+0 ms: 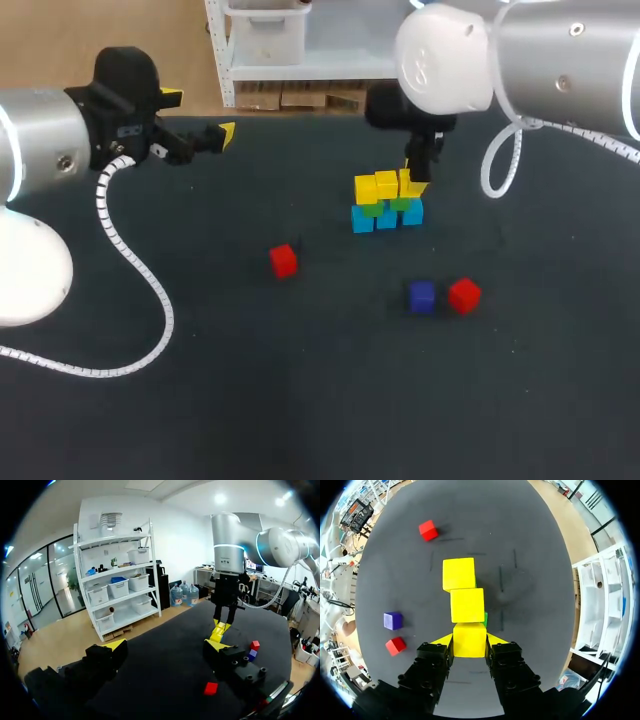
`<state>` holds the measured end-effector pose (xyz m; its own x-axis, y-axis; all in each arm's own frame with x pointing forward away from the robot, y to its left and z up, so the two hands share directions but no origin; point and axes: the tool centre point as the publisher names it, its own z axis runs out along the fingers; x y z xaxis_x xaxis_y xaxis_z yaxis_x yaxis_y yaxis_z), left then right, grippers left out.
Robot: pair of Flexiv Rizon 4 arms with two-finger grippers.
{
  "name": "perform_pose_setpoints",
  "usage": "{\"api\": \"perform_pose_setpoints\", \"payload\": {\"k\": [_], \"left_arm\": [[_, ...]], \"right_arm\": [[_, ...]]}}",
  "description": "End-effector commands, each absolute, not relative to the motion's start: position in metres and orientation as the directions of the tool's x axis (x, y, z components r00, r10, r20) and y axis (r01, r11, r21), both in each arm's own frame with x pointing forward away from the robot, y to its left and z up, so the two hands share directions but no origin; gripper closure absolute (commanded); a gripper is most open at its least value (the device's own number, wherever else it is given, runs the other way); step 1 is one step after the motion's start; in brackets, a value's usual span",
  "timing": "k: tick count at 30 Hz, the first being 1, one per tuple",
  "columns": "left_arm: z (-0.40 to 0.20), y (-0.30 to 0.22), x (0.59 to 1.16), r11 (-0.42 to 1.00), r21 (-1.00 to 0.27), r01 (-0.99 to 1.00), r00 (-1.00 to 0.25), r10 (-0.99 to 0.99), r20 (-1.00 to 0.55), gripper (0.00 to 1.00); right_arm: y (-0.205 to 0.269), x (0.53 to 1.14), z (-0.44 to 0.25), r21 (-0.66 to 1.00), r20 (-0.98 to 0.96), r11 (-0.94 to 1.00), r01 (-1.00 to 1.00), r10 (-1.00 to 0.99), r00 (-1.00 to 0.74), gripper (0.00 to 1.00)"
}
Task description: Place the blue cubes, place green cubes on the blue cubes, place the yellow cubes on the green cubes, then place the red cubes on the yellow cubes, and place purple cube on the red cubes.
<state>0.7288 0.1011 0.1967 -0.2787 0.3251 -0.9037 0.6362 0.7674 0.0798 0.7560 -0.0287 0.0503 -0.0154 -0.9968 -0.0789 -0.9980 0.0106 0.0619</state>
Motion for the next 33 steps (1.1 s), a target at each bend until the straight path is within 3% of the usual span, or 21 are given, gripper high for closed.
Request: {"api": "perform_pose_setpoints", "payload": {"k": [1,33], "left_arm": [[0.1957,0.1039,0.7295,0.762,0.078,0.643,-0.272,0.322,-0.907,0.0],[0.1957,0.1039,0.7295,0.762,0.078,0.643,-0.272,0.322,-0.907,0.0]], "right_arm": [[-0.0297,0.7555,0.0498,0.056,-0.087,0.016,-0.998,-0.996,-0.021,1.0],[-0.0274,0.7536,0.0512,0.027,-0.1,0.0,-1.0,-0.995,-0.003,1.0]]}}
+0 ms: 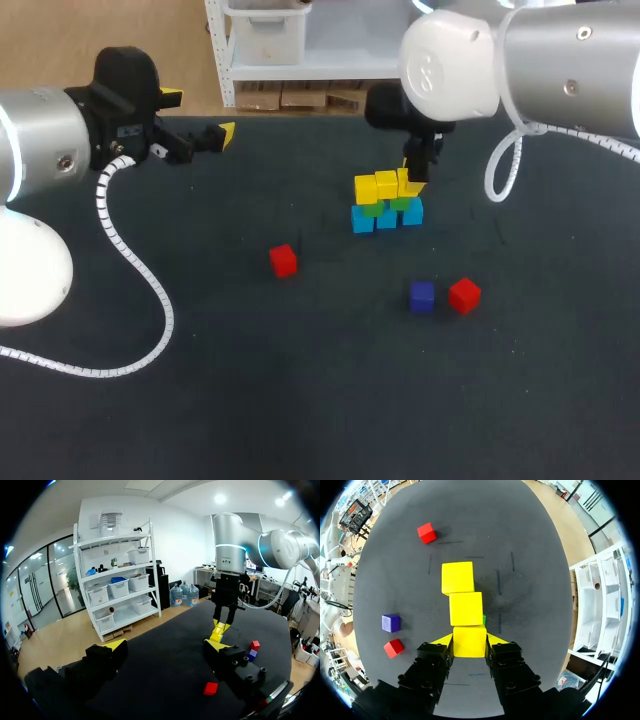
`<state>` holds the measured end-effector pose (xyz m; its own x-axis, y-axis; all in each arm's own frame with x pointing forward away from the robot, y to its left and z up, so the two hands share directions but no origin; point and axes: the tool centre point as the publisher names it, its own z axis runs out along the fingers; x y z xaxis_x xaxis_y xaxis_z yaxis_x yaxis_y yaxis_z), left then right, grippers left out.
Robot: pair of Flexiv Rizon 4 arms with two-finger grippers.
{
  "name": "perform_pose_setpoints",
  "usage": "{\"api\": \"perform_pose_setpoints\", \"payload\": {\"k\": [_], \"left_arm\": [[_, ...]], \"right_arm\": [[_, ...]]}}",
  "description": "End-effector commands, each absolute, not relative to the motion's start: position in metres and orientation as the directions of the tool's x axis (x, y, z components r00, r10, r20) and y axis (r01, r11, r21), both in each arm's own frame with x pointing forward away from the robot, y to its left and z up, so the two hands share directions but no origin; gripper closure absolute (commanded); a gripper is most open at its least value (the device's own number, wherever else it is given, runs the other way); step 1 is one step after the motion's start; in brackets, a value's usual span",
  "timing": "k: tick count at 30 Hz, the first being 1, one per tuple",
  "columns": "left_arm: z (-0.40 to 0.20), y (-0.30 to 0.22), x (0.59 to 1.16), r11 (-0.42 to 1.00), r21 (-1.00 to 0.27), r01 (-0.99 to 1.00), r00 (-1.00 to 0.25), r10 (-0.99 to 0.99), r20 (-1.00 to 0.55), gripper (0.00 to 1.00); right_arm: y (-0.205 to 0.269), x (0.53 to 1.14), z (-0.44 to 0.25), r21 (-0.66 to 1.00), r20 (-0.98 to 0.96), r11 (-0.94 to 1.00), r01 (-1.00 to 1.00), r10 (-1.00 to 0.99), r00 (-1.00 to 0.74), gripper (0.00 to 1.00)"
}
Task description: Place the blue cubes, place green cubes on the blue cubes, place the yellow cubes on the green cubes, then place the red cubes on the yellow cubes, and place purple cube on the red cubes.
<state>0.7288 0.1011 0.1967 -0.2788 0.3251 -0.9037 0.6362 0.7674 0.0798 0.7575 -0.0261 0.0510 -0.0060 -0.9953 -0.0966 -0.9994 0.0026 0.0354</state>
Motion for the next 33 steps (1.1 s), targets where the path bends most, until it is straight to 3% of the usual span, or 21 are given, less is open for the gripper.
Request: {"api": "perform_pose_setpoints", "payload": {"k": [1,12,17,19,23,24,25,27,33], "left_arm": [[0.1957,0.1039,0.7295,0.762,0.078,0.643,-0.272,0.322,-0.907,0.0],[0.1957,0.1039,0.7295,0.762,0.078,0.643,-0.272,0.322,-0.907,0.0],[0.1957,0.1039,0.7295,0.762,0.078,0.643,-0.272,0.322,-0.907,0.0],[0.1957,0.1039,0.7295,0.762,0.078,0.643,-0.272,0.322,-0.907,0.0],[0.1957,0.1039,0.7295,0.762,0.078,0.643,-0.272,0.322,-0.907,0.0],[0.1957,0.1039,0.7295,0.762,0.078,0.643,-0.272,0.322,-0.907,0.0],[0.1957,0.1039,0.7295,0.762,0.078,0.643,-0.272,0.322,-0.907,0.0],[0.1957,0.1039,0.7295,0.762,0.078,0.643,-0.272,0.322,-0.907,0.0],[0.1957,0.1039,0.7295,0.762,0.078,0.643,-0.272,0.322,-0.907,0.0]], "right_arm": [[-0.0273,0.7535,0.0512,0.026,-0.1,-0.001,-1.0,-0.995,-0.001,1.0],[-0.026,0.7525,0.0499,0.02,-0.101,-0.013,-1.0,-0.995,0.011,1.0],[-0.0255,0.7523,0.0495,0.017,-0.099,-0.017,-1.0,-0.995,0.015,0.92],[-0.025,0.7515,0.049,0.014,-0.093,-0.022,-1.0,-0.995,0.02,0.75],[-0.0249,0.7514,0.049,0.01,-0.09,-0.024,-1.0,-0.996,0.023,0.61],[-0.0249,0.7514,0.0489,0.008,-0.088,-0.024,-1.0,-0.996,0.024,0.51],[-0.0248,0.7514,0.0489,0.007,-0.087,-0.024,-1.0,-0.996,0.024,0.28],[-0.0248,0.7514,0.0491,0.0,-0.083,-0.026,-1.0,-0.996,0.026,0.0],[-0.026,0.7511,0.0517,-0.011,-0.079,-0.025,-1.0,-0.997,0.026,0.0]]}}
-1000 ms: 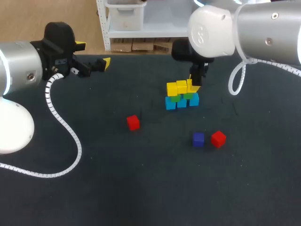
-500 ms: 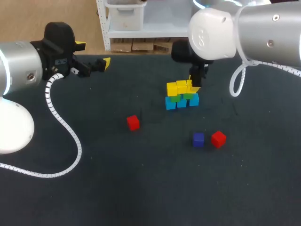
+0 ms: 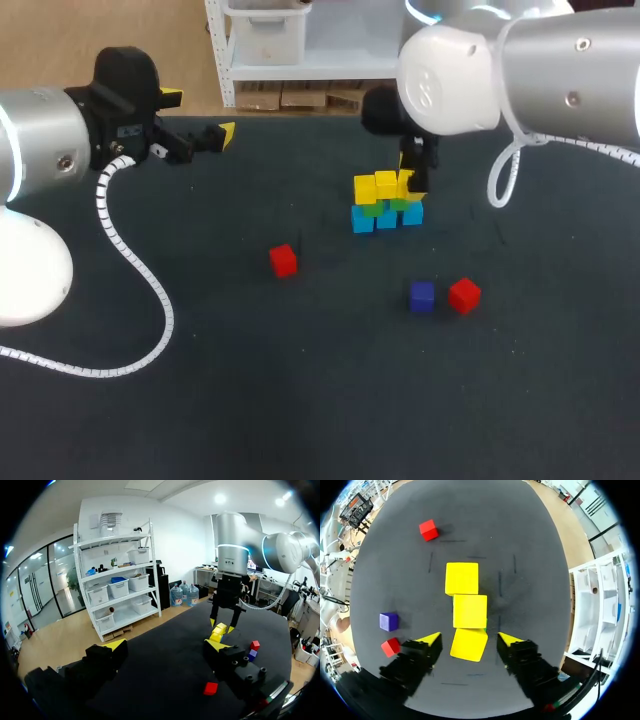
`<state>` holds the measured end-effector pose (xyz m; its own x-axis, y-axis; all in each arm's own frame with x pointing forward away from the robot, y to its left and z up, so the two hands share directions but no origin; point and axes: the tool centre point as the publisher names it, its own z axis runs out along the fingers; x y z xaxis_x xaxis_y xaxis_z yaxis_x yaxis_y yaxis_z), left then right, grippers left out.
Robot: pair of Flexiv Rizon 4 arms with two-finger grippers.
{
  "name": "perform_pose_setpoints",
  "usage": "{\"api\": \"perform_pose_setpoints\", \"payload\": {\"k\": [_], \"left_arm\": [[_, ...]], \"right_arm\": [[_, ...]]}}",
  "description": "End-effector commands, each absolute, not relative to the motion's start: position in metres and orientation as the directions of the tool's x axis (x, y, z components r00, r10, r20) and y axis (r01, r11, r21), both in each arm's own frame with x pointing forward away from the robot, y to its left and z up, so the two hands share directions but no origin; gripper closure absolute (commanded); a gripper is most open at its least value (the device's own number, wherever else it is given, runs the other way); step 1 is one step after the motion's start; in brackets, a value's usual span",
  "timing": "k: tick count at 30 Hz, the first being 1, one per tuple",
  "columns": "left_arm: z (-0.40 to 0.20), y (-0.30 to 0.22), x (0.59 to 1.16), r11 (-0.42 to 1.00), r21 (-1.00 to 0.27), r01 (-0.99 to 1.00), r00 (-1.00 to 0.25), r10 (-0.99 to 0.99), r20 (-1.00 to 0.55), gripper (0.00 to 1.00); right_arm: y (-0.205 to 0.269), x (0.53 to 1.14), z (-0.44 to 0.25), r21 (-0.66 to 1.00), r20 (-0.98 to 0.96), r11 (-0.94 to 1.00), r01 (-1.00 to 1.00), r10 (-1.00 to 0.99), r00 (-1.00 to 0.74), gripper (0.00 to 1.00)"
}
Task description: Place the blue cubes, place green cubes on the blue cubes, place the yellow cubes on the green cubes, then place the red cubes on the yellow cubes, and place purple cube on the red cubes.
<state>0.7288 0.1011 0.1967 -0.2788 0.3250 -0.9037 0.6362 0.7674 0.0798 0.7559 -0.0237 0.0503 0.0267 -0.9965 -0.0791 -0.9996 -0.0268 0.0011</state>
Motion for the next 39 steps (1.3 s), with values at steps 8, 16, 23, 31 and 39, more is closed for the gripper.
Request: {"api": "perform_pose_setpoints", "payload": {"k": [8,16,23,31,39], "left_arm": [[0.196,0.104,0.729,0.762,0.078,0.643,-0.272,0.322,-0.907,0.0],[0.196,0.104,0.729,0.762,0.078,0.643,-0.272,0.322,-0.907,0.0],[0.196,0.104,0.729,0.762,0.078,0.643,-0.272,0.322,-0.907,0.0],[0.196,0.104,0.729,0.762,0.078,0.643,-0.272,0.322,-0.907,0.0],[0.196,0.104,0.729,0.762,0.078,0.643,-0.272,0.322,-0.907,0.0]], "right_arm": [[-0.04,0.748,0.066,-0.034,-0.093,0.007,-0.999,-0.996,-0.004,0.0],[-0.065,0.733,0.092,-0.071,-0.12,0.107,-0.992,-0.988,-0.098,0.0],[-0.071,0.705,0.109,-0.093,-0.144,0.151,-0.984,-0.98,-0.137,0.0],[-0.076,0.677,0.108,-0.046,-0.151,0.259,-0.965,-0.957,-0.249,0.0],[-0.071,0.645,0.09,0.032,-0.122,0.34,-0.94,-0.932,-0.341,0.0]]}}
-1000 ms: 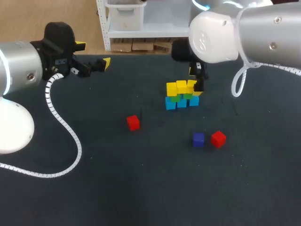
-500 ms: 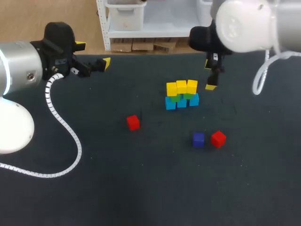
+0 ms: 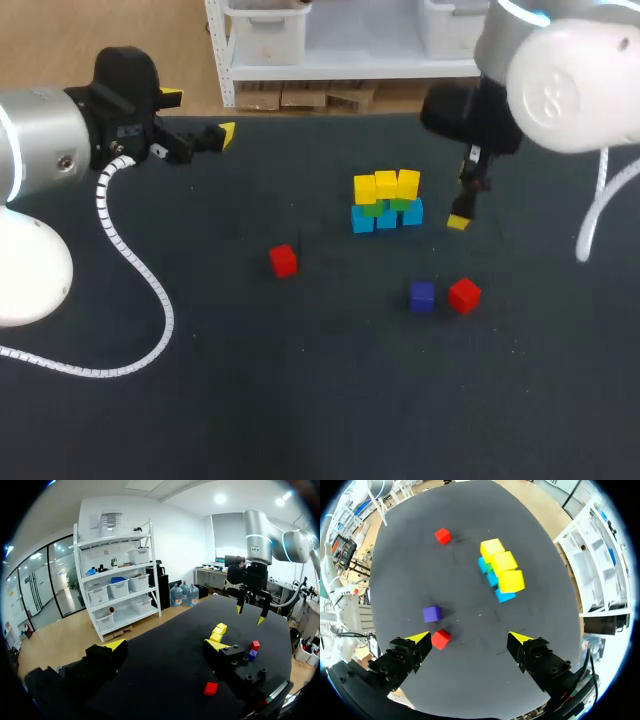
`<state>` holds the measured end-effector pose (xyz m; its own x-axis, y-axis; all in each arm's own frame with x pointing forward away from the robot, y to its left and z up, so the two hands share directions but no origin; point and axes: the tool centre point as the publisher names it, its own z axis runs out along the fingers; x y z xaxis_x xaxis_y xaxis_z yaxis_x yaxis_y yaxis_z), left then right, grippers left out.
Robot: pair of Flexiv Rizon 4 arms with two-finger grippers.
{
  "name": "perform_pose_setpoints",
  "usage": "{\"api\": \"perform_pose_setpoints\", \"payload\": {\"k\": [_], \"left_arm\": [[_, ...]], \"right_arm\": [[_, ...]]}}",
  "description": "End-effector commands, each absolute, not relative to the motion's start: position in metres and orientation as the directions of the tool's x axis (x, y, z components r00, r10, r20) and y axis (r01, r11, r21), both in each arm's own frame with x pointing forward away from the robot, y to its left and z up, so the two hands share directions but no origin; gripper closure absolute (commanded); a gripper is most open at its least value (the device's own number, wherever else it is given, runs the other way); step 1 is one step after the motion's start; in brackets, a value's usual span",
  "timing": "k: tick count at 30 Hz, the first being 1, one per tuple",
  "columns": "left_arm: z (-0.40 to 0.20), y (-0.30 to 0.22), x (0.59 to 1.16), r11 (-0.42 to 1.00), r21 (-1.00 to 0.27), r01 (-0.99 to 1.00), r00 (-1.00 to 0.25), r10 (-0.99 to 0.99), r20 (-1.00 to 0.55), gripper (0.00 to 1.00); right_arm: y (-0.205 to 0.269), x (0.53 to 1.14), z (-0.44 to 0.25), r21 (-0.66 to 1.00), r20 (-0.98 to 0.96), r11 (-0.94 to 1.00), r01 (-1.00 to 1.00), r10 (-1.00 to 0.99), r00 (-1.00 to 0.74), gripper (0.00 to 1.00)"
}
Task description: Place the blue cubes, place green cubes on the blue cubes, place the yellow cubes on the green cubes, then place the red cubes on the yellow cubes, and place purple cube on the red cubes.
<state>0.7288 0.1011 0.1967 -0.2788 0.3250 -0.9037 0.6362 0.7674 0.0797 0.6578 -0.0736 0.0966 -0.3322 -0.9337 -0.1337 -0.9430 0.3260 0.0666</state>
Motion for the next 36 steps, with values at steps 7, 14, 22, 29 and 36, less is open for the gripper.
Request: {"api": "perform_pose_setpoints", "payload": {"k": [7,14,22,29,36], "left_arm": [[0.196,0.104,0.729,0.762,0.078,0.643,-0.272,0.322,-0.907,0.0],[0.196,0.104,0.729,0.762,0.078,0.643,-0.272,0.322,-0.907,0.0],[0.196,0.104,0.729,0.762,0.078,0.643,-0.272,0.322,-0.907,0.0],[0.196,0.104,0.729,0.762,0.078,0.643,-0.272,0.322,-0.907,0.0],[0.196,0.104,0.729,0.762,0.078,0.643,-0.272,0.322,-0.907,0.0]], "right_arm": [[-0.076,0.625,0.067,0.089,-0.058,0.382,-0.92,-0.92,-0.387,0.0],[-0.09,0.612,0.044,0.111,-0.013,0.451,-0.886,-0.891,-0.455,0.0],[-0.085,0.595,0.026,0.072,0.019,0.508,-0.858,-0.861,-0.508,0.0],[-0.083,0.587,0.018,0.053,0.038,0.517,-0.855,-0.856,-0.515,0.0],[-0.086,0.586,0.007,0.052,0.054,0.529,-0.847,-0.849,-0.526,0.08]]}}
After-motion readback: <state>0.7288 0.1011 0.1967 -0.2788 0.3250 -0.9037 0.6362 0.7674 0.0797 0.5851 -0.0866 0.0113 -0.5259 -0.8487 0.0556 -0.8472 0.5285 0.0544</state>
